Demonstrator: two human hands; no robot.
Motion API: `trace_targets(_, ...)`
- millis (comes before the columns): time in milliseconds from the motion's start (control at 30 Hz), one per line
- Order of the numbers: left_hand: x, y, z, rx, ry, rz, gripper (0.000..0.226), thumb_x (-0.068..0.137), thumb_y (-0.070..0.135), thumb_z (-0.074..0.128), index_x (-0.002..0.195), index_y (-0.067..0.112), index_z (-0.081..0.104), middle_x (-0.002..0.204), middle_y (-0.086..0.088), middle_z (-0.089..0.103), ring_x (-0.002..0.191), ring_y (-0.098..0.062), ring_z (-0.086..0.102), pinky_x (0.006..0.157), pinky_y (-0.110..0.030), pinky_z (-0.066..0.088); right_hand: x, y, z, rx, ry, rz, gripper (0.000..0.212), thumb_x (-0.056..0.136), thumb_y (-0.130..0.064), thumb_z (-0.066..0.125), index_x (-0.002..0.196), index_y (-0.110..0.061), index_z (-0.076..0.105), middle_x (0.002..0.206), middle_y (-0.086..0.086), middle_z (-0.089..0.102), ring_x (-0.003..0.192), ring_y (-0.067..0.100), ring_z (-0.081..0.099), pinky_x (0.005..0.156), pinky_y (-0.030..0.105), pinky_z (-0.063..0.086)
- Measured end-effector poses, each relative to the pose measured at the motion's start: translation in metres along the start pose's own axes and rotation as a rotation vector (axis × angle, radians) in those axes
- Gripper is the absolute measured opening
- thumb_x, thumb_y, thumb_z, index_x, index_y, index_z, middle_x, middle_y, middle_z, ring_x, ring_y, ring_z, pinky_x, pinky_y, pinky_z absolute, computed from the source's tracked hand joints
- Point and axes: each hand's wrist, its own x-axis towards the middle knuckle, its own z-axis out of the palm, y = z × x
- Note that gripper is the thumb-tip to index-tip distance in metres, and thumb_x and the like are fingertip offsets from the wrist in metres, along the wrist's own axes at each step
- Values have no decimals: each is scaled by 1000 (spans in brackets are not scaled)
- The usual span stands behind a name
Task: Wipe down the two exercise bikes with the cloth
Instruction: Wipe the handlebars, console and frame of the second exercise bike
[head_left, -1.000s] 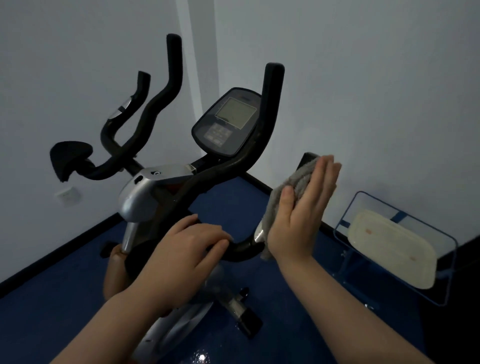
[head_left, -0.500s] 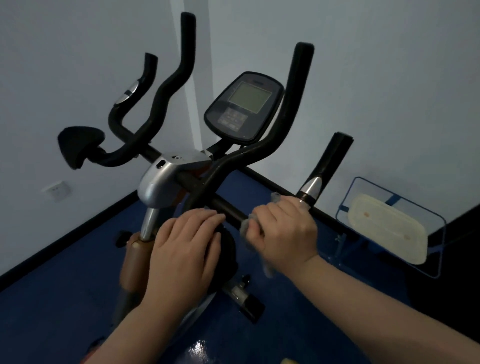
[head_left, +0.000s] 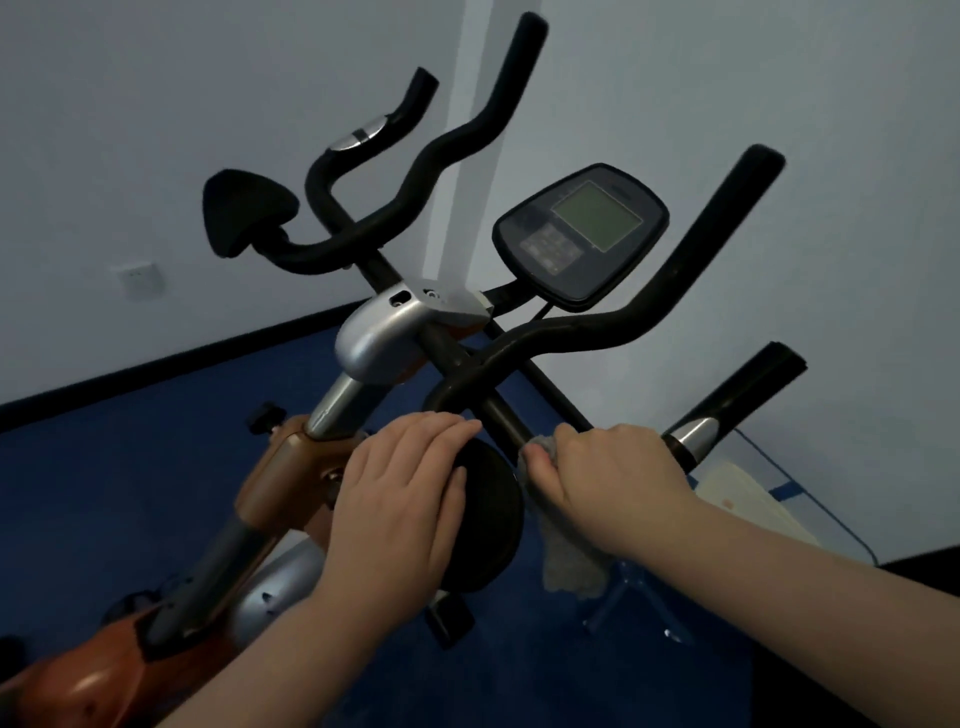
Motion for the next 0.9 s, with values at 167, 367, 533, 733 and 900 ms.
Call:
trace_targets(167,0,1,6,-34,36,-17,35,93,25,41,125,22,56,123,7,57,116,-14,48,98,-27,30,14,3,-3,46,-32,-91,70,93,-20,52,136,-19,-4,100,13,48,71,28,50,47,32,28)
trace_targets(367,0,3,5,-42,38,-32,34,93,25,40,123,22,58,122,7,58,115,-14,48,96,-28,32,45,3,-3,239,14,-84,52,95,-18,46,139,-15,20,106,15,53,88,33,58,63,38,45)
trace_targets(533,1,4,3,-73,49,-36,33,93,24,41,121,23,59,121,9,58,113,-14,50,95,-31,36,50,-10,-9,535,47,148,39,100,-37,38,130,-12,37,113,15,57,96,34,59,66,36,37)
trace_targets(733,2,10,-1,-52,58,-61,31,92,25,43,118,22,60,116,8,59,111,-13,52,96,-29,38,21,-11,-9,680,114,93,38,97,-45,42,120,-15,39,114,8,56,93,29,60,66,32,35)
trace_targets(900,10,24,0,-97,175,-182,24,89,23,47,103,23,67,101,13,64,100,0,54,92,-10,34,5,20,-9,701,131,17,37,91,-52,51,106,-18,51,92,4,65,85,25,62,66,33,44)
